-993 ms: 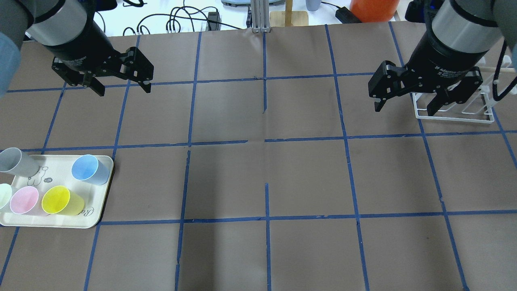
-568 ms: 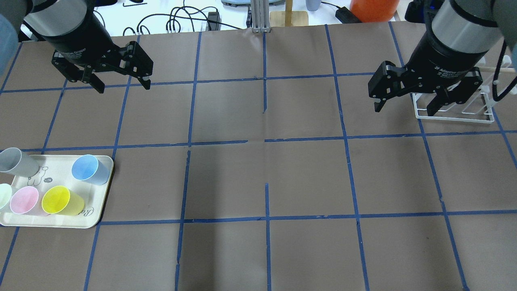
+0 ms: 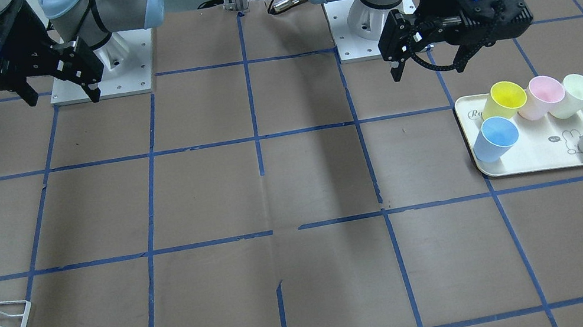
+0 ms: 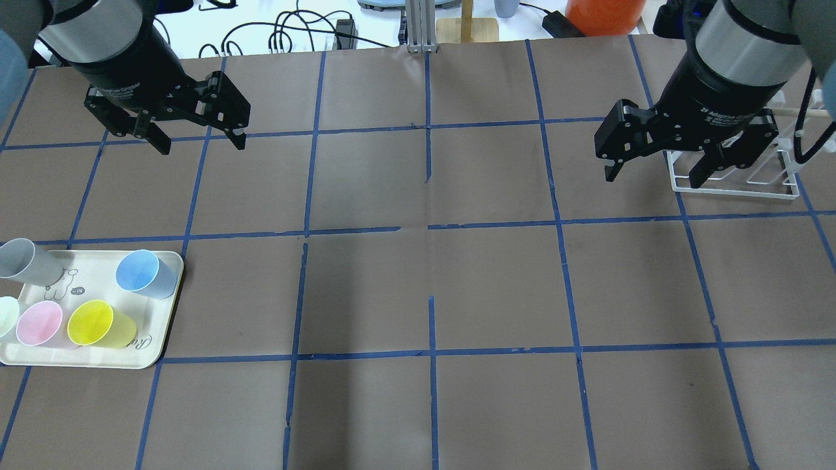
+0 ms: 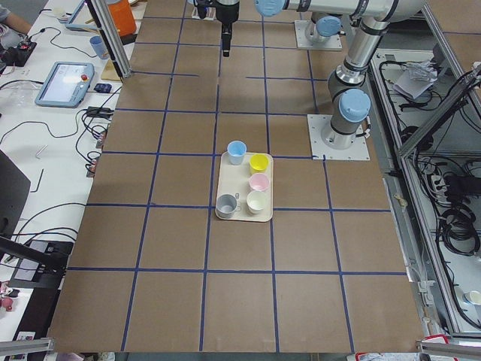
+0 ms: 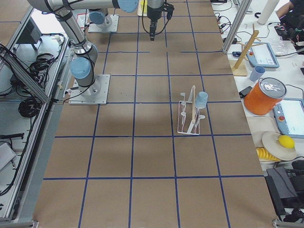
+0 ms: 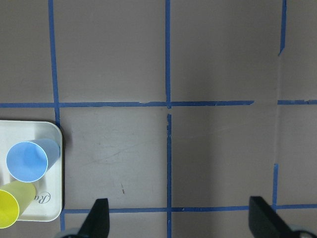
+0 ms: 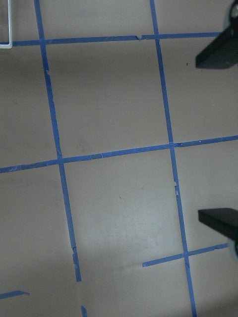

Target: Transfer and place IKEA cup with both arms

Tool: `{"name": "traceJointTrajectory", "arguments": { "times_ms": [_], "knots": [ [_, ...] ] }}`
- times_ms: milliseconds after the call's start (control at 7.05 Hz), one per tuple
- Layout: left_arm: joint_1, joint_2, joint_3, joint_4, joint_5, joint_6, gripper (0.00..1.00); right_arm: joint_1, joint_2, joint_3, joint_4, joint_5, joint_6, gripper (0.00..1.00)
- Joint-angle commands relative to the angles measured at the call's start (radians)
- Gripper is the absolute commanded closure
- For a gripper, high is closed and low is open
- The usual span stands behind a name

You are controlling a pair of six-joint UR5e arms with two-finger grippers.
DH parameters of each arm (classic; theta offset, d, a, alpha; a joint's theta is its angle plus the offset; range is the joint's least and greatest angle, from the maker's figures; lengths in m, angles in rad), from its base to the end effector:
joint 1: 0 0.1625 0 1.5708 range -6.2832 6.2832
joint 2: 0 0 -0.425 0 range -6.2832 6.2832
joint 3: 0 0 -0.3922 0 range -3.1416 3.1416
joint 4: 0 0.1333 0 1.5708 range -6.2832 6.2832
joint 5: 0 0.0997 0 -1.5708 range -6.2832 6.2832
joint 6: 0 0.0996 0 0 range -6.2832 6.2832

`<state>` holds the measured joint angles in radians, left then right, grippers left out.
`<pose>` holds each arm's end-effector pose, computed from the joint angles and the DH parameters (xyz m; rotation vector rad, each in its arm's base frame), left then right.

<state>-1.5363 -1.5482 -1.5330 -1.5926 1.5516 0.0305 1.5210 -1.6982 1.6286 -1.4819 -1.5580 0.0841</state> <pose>-0.1184 -0.4897 0.5154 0.0057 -3.1231 0.0612 0.1128 -0.4412 0.5098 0.2095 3.1220 0.0305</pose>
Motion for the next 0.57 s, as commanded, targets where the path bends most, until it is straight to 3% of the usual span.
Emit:
{"name": "traceJointTrajectory", "arguments": {
  "times_ms": [0,426],
  "knots": [
    [0.001,-0.010,0.002,-0.010,0.001,-0.001,0.00,-0.010,0.005,-0.003,-0.015,-0.049,-0.003,0.00],
    [0.001,-0.003,0.010,-0.021,0.001,0.000,0.00,-0.088,0.145,-0.093,-0.106,-0.045,-0.004,0.00]
  ]
}}
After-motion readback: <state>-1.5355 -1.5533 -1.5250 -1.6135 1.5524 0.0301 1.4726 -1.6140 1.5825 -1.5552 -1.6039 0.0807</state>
